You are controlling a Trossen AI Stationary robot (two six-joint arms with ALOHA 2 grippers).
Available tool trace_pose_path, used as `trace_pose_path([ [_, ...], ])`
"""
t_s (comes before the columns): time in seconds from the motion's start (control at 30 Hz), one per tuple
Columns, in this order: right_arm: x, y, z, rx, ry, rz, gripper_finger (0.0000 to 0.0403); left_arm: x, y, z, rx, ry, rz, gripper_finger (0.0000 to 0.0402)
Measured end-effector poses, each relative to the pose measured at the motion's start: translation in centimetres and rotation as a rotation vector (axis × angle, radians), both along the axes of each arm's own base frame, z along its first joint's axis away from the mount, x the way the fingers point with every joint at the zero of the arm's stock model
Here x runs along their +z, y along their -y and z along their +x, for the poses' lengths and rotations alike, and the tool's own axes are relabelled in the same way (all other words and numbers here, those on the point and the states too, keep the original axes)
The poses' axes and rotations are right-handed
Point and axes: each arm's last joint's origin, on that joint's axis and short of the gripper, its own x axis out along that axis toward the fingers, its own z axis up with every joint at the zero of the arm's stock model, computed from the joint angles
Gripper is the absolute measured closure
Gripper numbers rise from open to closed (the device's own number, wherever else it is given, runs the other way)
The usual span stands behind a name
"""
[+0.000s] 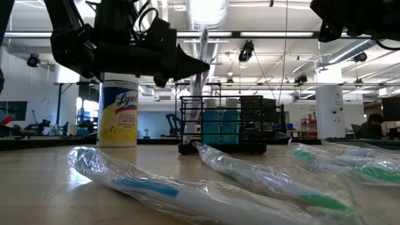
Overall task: Pick & Place toothbrushing station
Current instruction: Put the purple toothbrush into the wire organizer
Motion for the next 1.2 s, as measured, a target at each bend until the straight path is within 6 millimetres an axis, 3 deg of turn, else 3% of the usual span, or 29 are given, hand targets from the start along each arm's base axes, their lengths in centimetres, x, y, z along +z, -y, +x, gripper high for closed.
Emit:
trace_pose_path([
  [0.23,0.0,0.0,0.0,0.002,-0.002,0.007,0.0394,-0.8,0.0,0.0,-0.001,-0.024,-0.024,0.0367],
  [0.73,0.0,0.0,0.0,0.003,-0.002,0.008,0.0394,-0.6,0.0,0.0,-0.014,-0.01,-0.071,0.0168],
  [1.2,0.0,0.0,0.0,0.003,-0.001,0.008,0.0394,2.6,0.0,-1.2,-0.007,0.016,-0.018,0.0155],
])
